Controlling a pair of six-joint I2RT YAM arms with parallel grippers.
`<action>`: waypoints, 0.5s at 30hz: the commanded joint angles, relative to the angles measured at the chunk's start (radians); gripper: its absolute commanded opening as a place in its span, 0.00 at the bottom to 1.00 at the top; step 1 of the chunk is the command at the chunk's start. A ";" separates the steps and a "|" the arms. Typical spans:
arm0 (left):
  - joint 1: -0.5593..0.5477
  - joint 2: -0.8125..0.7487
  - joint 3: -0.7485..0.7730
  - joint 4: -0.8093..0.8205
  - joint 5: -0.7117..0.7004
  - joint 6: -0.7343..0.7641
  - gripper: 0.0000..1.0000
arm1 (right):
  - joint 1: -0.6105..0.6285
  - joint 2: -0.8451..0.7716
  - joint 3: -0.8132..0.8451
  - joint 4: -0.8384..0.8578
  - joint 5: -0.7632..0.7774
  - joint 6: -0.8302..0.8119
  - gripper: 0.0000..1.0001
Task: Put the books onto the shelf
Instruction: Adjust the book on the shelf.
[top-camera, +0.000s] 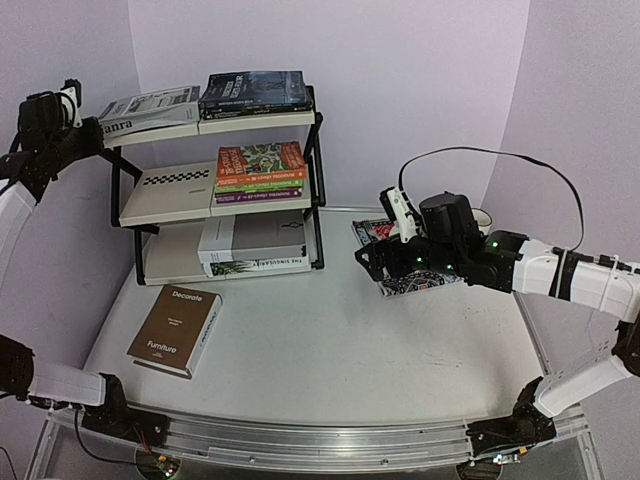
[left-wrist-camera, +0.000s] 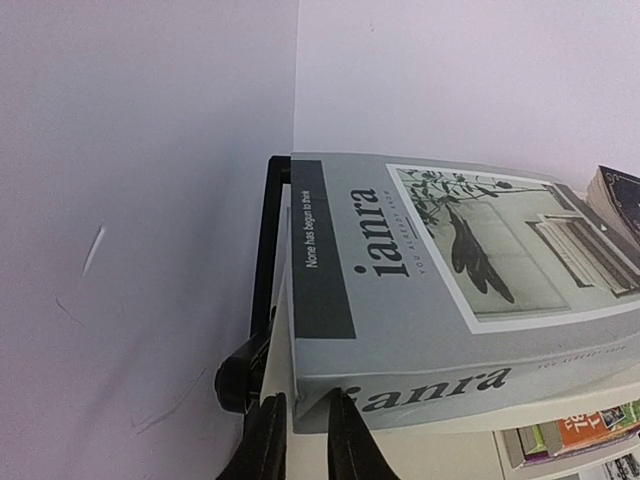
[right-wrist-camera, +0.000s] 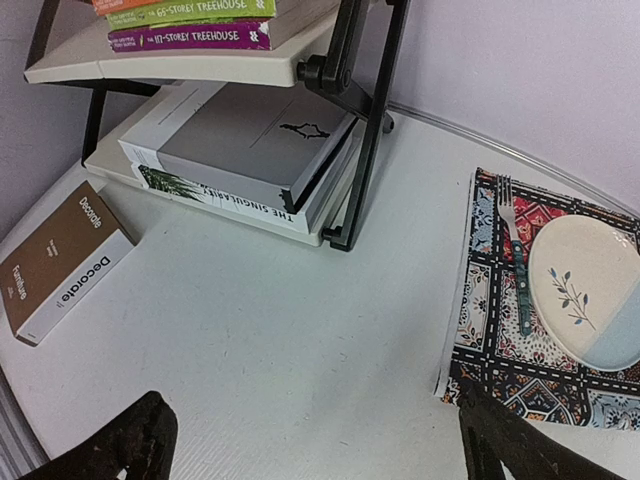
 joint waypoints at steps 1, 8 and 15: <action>0.001 0.028 0.060 0.038 -0.022 -0.014 0.16 | -0.007 -0.001 0.034 0.017 0.001 0.017 0.98; 0.001 0.072 0.092 0.039 -0.013 -0.009 0.14 | -0.007 -0.005 0.032 0.017 0.000 0.025 0.98; 0.001 0.112 0.130 0.044 -0.024 -0.002 0.14 | -0.007 -0.006 0.031 0.017 0.000 0.034 0.98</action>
